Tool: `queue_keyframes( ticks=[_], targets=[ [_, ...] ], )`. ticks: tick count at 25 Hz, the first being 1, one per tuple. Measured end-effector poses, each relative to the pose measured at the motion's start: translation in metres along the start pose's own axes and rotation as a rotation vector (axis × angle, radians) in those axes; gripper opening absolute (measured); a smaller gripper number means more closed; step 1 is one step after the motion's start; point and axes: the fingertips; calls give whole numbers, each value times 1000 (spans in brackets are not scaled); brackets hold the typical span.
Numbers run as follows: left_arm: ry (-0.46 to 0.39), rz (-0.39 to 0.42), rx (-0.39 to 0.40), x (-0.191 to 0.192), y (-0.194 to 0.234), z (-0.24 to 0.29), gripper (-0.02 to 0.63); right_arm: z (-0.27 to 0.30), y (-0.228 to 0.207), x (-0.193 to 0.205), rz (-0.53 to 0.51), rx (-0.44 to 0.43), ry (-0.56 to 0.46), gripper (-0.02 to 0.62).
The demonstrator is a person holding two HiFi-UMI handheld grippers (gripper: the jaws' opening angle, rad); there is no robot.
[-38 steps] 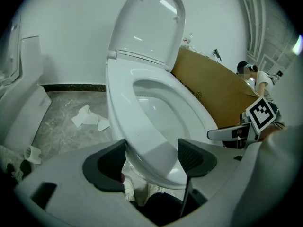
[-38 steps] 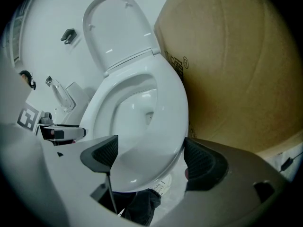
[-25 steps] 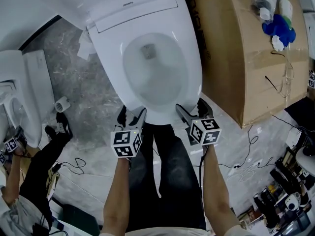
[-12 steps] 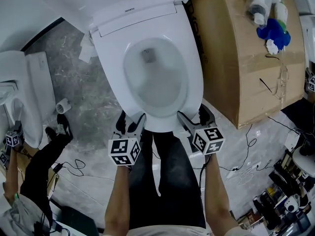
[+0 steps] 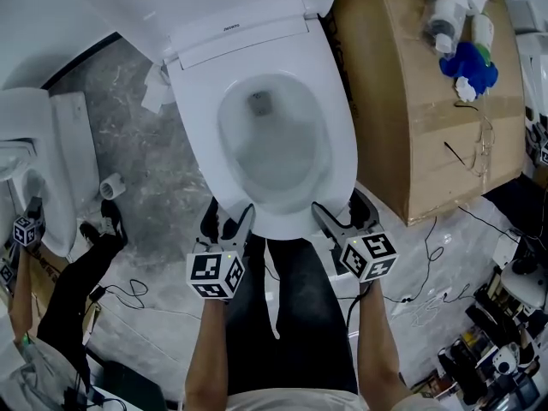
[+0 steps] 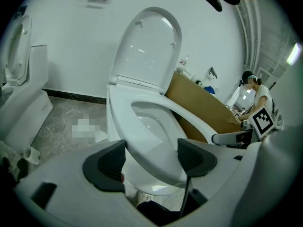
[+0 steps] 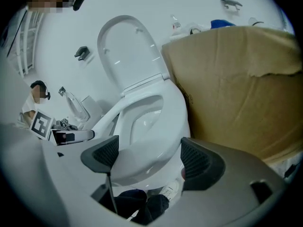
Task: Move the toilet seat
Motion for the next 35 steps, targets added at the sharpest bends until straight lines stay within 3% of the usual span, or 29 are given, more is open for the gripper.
queue_keyframes(
  ticks=[11, 24, 26, 28, 35],
  targets=[
    [-94, 5, -14, -36, -10, -12, 350, -13, 16, -37, 44, -14, -68, 408],
    [-218, -21, -57, -85, -19, -28, 301, -24, 34, -86, 107, -23, -156, 408],
    [-237, 1, -79, -93, -18, -31, 270, -24, 36, -91, 108, -27, -159, 408],
    [-263, 47, -106, -103, -16, -38, 155, -24, 37, -95, 108, -26, -157, 408],
    [-308, 178, -68, -124, -32, -43, 47, -27, 42, -108, 134, -19, -168, 408]
  ],
)
Point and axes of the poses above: the fingertips, and each gripper's own axes: z forward along the fingers, y to its left, x out of its underside, and after that the axes turned 15 degrees about -y, right-handed
